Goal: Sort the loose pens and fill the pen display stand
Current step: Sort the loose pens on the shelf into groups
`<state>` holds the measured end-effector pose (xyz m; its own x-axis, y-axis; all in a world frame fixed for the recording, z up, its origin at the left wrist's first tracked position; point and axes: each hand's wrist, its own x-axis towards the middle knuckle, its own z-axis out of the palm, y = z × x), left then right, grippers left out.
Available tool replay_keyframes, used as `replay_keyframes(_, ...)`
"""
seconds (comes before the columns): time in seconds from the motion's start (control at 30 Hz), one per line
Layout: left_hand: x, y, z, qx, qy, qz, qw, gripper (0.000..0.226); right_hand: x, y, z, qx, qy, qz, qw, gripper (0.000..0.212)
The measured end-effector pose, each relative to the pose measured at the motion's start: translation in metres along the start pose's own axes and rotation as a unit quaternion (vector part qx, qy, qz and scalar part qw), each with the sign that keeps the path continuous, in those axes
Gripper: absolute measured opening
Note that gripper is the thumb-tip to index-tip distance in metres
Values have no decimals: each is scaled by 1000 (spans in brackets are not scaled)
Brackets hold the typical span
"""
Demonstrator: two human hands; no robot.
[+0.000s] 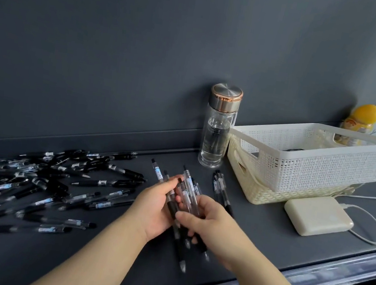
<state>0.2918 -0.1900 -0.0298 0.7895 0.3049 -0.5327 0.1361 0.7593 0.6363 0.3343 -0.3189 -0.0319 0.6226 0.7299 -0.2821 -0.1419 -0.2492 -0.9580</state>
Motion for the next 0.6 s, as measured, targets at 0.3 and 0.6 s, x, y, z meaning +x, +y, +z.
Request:
replay_keyframes(0.3, -9, -1, 8, -47, -14, -13, 999, 31, -3, -3, -7, -39, -28, 1, 999, 51)
replay_keyframes(0.6, -5, -3, 4, -7, 18, 1, 1000, 32, -2, -2, -28, -89, 72, -20, 993, 48)
